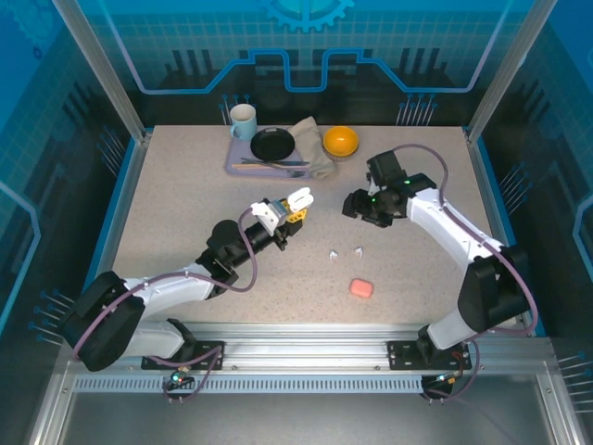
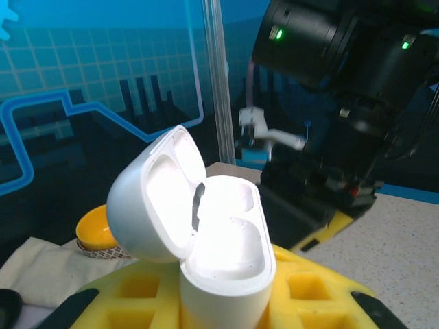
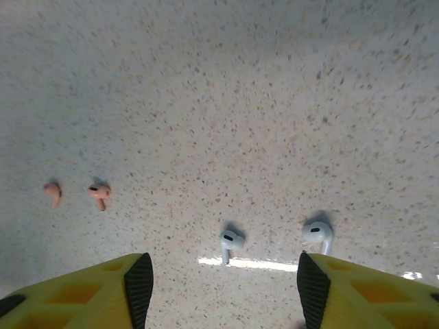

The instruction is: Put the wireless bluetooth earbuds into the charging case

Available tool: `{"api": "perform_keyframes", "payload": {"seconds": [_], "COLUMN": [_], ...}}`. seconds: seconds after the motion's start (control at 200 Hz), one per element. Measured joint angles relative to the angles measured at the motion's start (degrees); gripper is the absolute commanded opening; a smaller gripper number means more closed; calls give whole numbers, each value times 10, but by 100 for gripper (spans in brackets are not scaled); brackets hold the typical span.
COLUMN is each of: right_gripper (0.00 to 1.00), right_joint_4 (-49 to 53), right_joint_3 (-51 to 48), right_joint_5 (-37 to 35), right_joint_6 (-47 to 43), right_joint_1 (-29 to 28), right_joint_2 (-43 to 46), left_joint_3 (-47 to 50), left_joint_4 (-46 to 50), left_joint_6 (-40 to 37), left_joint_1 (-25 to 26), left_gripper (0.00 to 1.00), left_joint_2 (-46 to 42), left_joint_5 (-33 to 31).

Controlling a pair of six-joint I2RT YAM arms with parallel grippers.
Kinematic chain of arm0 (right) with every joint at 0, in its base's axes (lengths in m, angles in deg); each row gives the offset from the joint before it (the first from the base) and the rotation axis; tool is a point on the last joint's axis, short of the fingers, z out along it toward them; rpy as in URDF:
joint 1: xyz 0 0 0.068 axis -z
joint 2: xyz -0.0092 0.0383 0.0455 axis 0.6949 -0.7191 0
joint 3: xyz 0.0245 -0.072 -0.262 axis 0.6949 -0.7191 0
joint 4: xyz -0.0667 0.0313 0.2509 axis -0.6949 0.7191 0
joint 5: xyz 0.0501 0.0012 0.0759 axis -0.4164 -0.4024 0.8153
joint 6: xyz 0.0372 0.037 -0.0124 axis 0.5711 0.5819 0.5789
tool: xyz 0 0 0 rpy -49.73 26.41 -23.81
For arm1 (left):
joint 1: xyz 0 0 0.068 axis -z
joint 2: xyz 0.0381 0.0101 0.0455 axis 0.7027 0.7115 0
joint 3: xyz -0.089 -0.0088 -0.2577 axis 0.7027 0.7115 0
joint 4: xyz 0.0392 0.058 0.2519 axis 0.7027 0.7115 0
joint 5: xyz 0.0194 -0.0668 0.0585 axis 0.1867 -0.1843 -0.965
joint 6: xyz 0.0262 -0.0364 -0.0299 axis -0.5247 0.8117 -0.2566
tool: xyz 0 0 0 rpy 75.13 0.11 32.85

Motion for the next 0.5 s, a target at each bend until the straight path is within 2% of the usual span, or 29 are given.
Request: {"api": "perform_keyframes", "payload": {"seconds": [0.225, 0.5], "right_gripper": [59, 56], "right_joint_4": [7, 16], "right_joint_3": [0, 0], "right_joint_5": [-44, -79], "right_joint_6": [39, 84], "right_joint_1": [-61, -92], "right_joint_2": [-58, -106], "left_joint_3": [-10, -25], "left_joint_4": [-20, -38], "left_joint_6": [2, 18], "left_joint_1": [-16, -26], "left_gripper": [0, 0], "left_joint_2": [19, 33], "left_joint_5": [2, -1]}}
